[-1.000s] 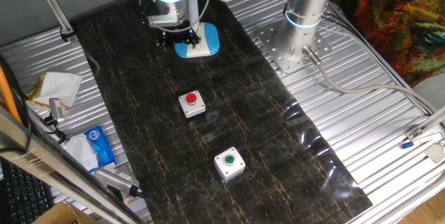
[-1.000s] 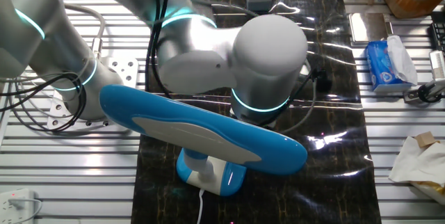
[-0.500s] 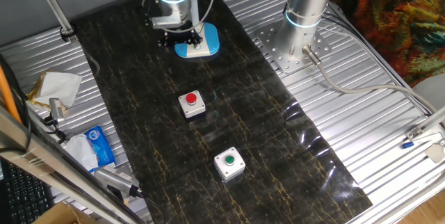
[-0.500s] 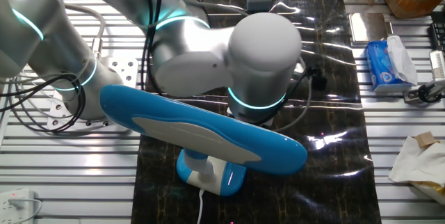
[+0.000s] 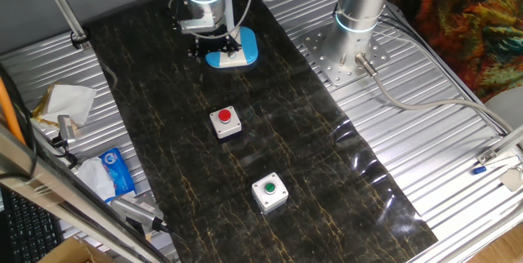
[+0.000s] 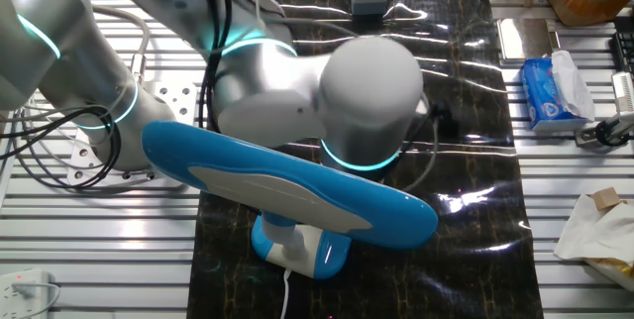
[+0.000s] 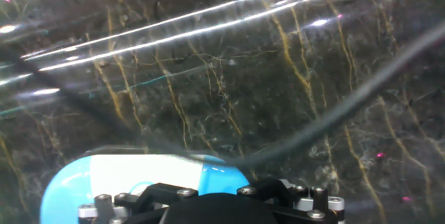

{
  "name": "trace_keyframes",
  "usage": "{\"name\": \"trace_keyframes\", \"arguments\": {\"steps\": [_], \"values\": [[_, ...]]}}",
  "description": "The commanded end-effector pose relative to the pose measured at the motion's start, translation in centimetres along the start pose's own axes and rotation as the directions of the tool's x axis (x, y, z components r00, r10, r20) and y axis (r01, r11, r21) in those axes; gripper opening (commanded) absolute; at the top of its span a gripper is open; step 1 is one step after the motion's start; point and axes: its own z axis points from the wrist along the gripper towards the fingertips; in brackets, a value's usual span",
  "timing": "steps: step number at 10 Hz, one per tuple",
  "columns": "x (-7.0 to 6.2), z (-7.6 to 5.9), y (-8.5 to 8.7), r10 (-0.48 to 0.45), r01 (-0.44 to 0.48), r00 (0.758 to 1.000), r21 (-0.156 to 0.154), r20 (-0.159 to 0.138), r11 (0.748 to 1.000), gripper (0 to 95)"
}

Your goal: Turn on the desk lamp by pressing the button

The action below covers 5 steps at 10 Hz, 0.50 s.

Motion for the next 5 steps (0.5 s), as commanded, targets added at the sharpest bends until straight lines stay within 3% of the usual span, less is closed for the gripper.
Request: {"name": "trace_keyframes", "arguments": {"steps": [1,2,5], "values": [[-0.11,0.22,-0.17,-0.021,0.020,0.999,0.009,0.048,1.000,95.0],[-0.11,-0.07,-0.20,-0.061,0.062,0.998,0.044,-0.031,0.997,95.0],[-0.07,-0.54,-0.20,-0.065,0.067,0.997,0.060,-0.034,0.996,95.0]]}}
